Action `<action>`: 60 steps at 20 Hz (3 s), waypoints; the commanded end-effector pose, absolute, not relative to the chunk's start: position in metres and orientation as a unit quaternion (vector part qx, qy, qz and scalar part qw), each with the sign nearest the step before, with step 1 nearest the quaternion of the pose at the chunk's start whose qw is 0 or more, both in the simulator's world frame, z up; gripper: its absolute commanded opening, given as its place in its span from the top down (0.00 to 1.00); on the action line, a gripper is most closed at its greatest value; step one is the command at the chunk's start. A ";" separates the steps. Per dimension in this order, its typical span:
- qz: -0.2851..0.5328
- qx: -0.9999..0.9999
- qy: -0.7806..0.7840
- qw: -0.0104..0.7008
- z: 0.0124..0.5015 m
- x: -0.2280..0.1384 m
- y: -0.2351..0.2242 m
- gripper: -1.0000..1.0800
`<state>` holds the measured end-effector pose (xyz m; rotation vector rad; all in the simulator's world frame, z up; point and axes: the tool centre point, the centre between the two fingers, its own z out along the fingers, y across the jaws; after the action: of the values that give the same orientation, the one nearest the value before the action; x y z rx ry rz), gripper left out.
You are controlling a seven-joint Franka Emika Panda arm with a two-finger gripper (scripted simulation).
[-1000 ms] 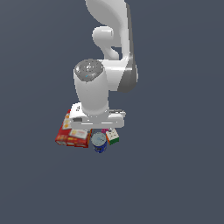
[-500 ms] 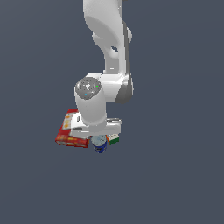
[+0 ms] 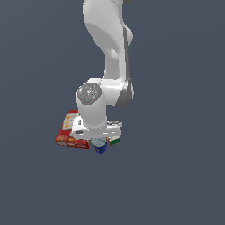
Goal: Pick up a designated object from a clutter of objects.
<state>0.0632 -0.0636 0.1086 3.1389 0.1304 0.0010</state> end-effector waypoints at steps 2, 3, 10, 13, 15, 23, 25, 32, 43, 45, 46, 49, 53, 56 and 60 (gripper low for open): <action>0.000 0.999 0.042 0.000 0.090 0.062 -0.064 0.04; 0.000 0.999 0.042 0.000 0.085 0.062 -0.064 0.04; 0.000 0.999 0.042 0.000 0.074 0.063 -0.064 1.00; 0.000 0.999 0.042 0.000 0.074 0.063 -0.064 1.00; 0.000 0.999 0.042 0.000 0.074 0.063 -0.064 1.00; 0.000 0.999 0.042 0.000 0.078 0.063 -0.062 1.00; 0.000 0.999 0.042 0.000 0.083 0.063 -0.058 1.00; 0.000 0.999 0.042 0.000 0.120 0.066 -0.027 1.00; 0.000 0.999 0.042 0.001 0.220 0.075 0.055 1.00; 0.000 0.999 0.042 0.001 0.239 0.077 0.071 1.00; 0.000 0.999 0.042 0.001 0.249 0.078 0.079 1.00; 0.000 0.999 0.042 0.001 0.278 0.081 0.103 1.00; 0.000 0.999 0.042 0.001 0.315 0.086 0.133 1.00; 0.000 0.999 0.042 0.001 0.339 0.089 0.153 1.00; 0.000 0.999 0.042 0.001 0.366 0.093 0.176 1.00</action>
<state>0.0914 0.1675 0.3532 3.1372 0.1322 -0.0056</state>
